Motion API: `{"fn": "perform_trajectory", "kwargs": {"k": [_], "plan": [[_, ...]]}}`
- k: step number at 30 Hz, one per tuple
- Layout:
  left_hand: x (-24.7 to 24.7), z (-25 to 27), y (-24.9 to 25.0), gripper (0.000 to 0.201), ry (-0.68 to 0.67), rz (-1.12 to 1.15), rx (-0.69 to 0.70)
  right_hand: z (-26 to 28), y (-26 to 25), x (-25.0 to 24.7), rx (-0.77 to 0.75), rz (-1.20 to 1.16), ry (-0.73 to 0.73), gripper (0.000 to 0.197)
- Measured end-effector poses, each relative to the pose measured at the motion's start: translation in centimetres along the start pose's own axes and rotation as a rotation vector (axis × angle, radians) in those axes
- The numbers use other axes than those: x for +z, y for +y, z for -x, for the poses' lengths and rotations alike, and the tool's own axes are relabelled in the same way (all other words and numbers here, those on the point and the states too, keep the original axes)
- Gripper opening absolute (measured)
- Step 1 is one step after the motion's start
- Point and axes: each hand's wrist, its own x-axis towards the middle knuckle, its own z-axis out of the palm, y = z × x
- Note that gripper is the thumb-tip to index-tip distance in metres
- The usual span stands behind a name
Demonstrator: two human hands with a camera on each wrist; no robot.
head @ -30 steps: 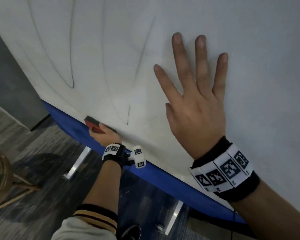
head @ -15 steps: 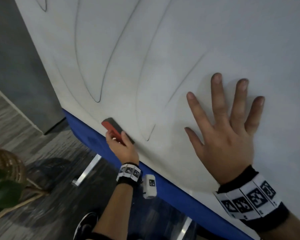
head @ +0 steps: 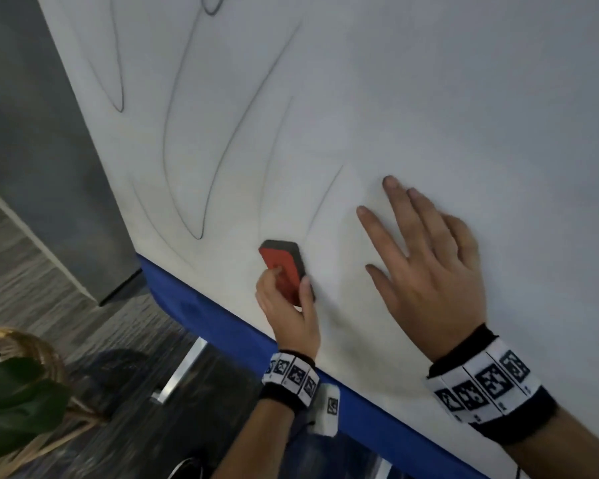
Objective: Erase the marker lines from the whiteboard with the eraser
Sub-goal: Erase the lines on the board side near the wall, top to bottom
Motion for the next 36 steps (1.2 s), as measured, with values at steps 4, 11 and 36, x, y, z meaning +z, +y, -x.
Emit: {"fn": "perform_trajectory", "kwargs": {"k": [4, 11, 36], "plan": [[-1.5, -9.4, 5.0, 0.045, 0.213, 0.019, 0.037, -3.0, 5.7, -4.4, 0.154, -0.031, 0.159, 0.063], [-0.4, -4.3, 10.6, 0.036, -0.197, -0.172, 0.591, -4.2, 7.0, -6.1, 0.233, -0.062, 0.161, 0.067], [-4.7, -22.0, 18.4, 0.047, 0.245, 0.014, 0.080, -5.1, 8.2, -6.6, 0.186, -0.118, 0.234, 0.053]]}}
